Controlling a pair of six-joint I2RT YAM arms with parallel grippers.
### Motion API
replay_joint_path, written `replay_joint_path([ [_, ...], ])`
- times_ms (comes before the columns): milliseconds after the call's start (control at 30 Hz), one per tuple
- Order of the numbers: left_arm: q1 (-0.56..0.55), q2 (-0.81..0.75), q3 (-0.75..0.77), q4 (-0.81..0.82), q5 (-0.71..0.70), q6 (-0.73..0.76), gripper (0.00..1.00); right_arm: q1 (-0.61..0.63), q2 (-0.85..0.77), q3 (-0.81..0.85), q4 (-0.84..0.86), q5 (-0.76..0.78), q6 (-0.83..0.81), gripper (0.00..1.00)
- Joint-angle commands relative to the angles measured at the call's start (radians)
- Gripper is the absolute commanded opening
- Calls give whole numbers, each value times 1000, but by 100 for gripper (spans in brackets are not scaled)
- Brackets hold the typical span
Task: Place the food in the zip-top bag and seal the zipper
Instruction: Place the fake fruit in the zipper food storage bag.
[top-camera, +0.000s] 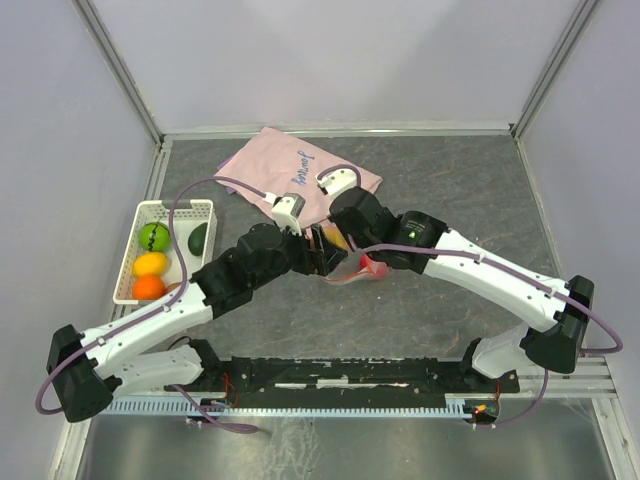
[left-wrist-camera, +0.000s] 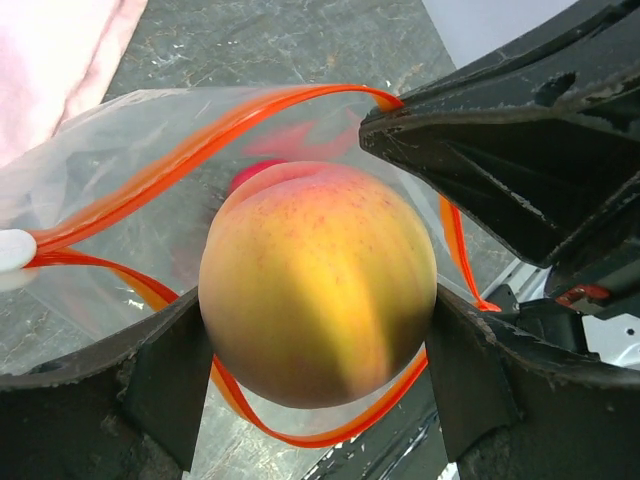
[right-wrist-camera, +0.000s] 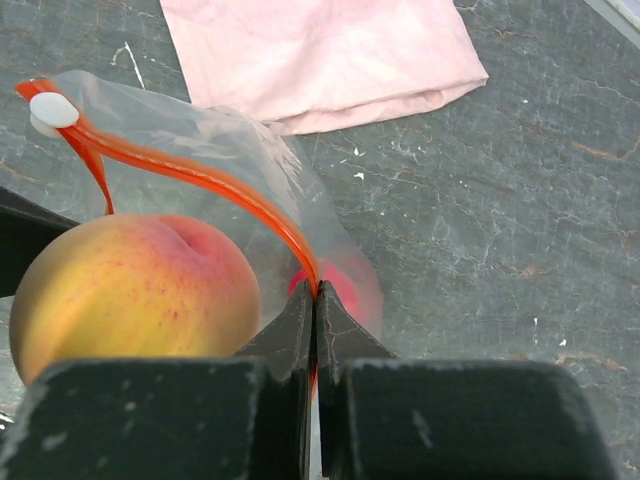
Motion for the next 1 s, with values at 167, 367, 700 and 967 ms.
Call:
replay_joint_path([
  [167,-12,40,73,-41,-157,11,90,6,-10,0,54,-10,23,2],
  [367,-13,43,80,-51,-153,11,93,6,-23,-16,59,-6,26,2],
  [700,-13,-4,122,-129,-165,-6,97,2,-28,-24,56,47,11,3],
  [967,-9,-66,205,-329,-345,24,99,-41,-58,-59,57,119,-13,3],
])
